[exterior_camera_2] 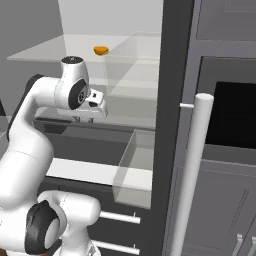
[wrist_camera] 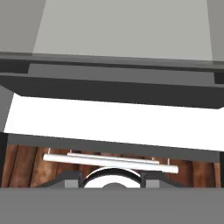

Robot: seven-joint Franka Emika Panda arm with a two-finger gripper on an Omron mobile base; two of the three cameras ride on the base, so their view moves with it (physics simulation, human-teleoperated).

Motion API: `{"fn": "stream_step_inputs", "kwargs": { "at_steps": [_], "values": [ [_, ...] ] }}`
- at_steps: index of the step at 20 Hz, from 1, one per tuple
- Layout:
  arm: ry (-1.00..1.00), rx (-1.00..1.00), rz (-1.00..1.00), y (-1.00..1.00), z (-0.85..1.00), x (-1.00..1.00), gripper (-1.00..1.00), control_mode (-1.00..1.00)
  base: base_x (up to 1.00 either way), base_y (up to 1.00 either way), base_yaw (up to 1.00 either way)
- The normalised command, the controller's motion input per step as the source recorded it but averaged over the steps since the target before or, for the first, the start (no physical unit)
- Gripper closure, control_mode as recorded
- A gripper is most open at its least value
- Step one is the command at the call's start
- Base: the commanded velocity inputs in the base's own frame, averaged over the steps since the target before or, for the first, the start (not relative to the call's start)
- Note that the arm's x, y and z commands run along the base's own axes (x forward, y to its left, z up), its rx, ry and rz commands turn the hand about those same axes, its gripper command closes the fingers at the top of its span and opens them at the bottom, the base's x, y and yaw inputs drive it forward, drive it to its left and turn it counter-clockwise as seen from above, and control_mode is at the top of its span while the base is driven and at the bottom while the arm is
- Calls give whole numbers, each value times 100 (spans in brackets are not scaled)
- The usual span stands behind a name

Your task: Pick up both oranges from the fridge and place them inside the tupperware on the counter.

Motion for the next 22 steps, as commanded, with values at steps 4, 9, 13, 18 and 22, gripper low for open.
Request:
{"fn": "stream_step_inputs", "kwargs": {
  "at_steps": [4, 9, 13, 18, 22],
  "values": [
    [-13, 0, 0, 3, 0, -14, -100, -100, 0, 0, 0],
    [-39, -1, 0, 0, 15, -39, -100, -100, 0, 0, 0],
    [-42, -3, 0, 0, 35, -28, -100, -100, 0, 0, 0],
    [-23, 0, -1, 0, 62, -14, -100, -100, 0, 0, 0],
    [-1, 0, -7, 0, 69, -3, -100, -100, 0, 0, 0]
  ]
}}
